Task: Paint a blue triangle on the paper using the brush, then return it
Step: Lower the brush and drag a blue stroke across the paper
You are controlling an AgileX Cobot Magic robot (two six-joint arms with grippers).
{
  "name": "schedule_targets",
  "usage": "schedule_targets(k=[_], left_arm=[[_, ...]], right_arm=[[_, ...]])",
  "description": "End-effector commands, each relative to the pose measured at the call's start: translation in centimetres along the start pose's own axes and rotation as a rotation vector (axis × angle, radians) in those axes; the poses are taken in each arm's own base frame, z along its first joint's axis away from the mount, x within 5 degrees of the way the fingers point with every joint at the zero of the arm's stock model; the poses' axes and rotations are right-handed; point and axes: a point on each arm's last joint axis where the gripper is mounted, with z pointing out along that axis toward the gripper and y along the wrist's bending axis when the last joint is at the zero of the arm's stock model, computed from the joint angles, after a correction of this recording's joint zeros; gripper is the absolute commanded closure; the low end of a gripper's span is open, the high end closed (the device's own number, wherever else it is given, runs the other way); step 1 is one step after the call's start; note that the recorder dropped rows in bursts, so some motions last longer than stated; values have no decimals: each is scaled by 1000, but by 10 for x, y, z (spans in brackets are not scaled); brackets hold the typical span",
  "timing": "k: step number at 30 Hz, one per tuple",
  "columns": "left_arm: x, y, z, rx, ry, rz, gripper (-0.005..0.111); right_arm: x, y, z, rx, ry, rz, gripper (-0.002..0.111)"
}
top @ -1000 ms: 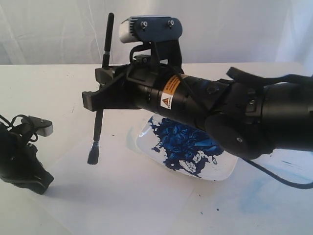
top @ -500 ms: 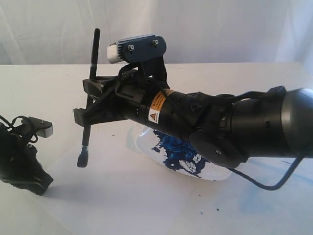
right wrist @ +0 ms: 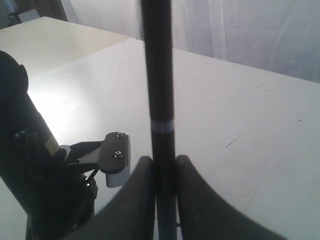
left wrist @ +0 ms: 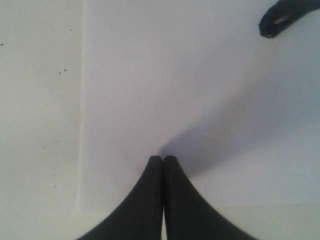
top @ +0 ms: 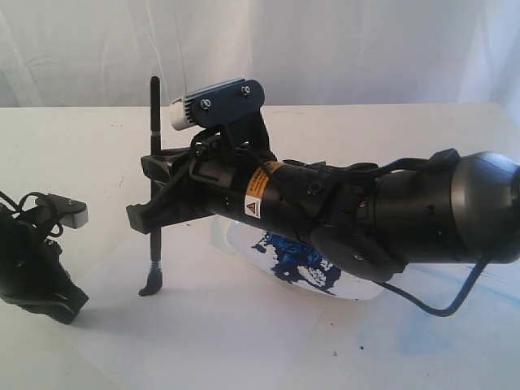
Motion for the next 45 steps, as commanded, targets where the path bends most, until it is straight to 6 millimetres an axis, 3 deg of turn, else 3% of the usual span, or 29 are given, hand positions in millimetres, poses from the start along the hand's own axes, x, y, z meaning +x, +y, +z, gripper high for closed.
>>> schedule_targets(k=[1,15,26,45], left_arm=[[1,-2,0,17,17,0,107],[1,-2,0,17,17,0,107],[1,-2,0,18,19,0,107],[1,-2,0,19,20,0,107]], right_arm=[[2,0,1,3,24,-36,108],[-3,-4,-9,49,94,-129,108],[-11,-18,-17,105,106,-134,108],[-9,-21,-19,119,147,-183,108]])
